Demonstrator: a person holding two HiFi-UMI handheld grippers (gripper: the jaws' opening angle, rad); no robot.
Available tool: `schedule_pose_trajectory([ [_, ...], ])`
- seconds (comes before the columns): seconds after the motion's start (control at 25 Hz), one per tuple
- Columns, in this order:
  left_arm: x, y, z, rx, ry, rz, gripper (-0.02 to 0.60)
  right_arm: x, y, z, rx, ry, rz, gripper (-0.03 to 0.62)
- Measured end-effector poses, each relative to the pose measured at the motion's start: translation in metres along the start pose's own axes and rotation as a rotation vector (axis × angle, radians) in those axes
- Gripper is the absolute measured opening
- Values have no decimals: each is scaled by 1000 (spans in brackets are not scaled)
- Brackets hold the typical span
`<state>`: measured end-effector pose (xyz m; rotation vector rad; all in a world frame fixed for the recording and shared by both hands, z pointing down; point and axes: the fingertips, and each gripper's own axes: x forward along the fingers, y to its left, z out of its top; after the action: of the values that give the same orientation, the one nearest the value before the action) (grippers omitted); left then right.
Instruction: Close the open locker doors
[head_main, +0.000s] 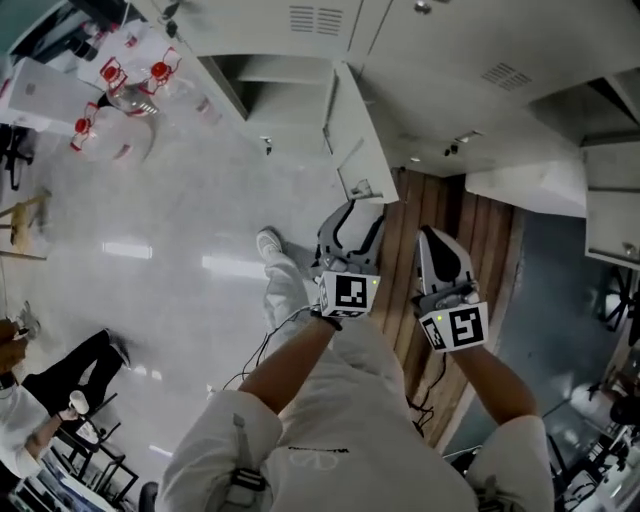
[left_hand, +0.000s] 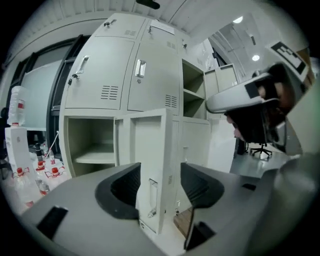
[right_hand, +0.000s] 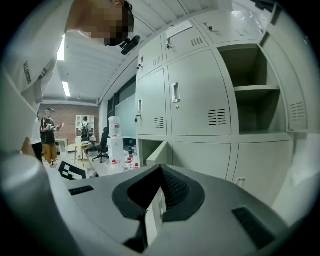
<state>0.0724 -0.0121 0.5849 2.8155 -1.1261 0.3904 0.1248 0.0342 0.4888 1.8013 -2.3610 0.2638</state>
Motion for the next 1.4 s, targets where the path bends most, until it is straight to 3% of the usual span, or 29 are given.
schedule_pose_trajectory([
  [0.2,35,-3,-10,-19,19,129,242,-13,-9,-24,24,7,-28,11],
  [0.36,37,2,-9,-32,9,208,97,-16,-7,-43,18,31,-17,11],
  [0.44,28,10,-11,-52,4,209,98,-11,-3,-58,9,60,8,11],
  [0.6,1,41,-18,-88,-6,152,98,20,18,-94,-41,121,110,11],
  [0.88,-34,115,-20,-34,-58,15,97,114,105,-141,-56,100,305,58],
  [1.2,-43,155,-22,35,-93,-148,97,200,154,-157,-117,53,372,128],
  [1.4,-45,182,-26,35,-80,-203,97,234,170,-158,-176,62,412,150],
])
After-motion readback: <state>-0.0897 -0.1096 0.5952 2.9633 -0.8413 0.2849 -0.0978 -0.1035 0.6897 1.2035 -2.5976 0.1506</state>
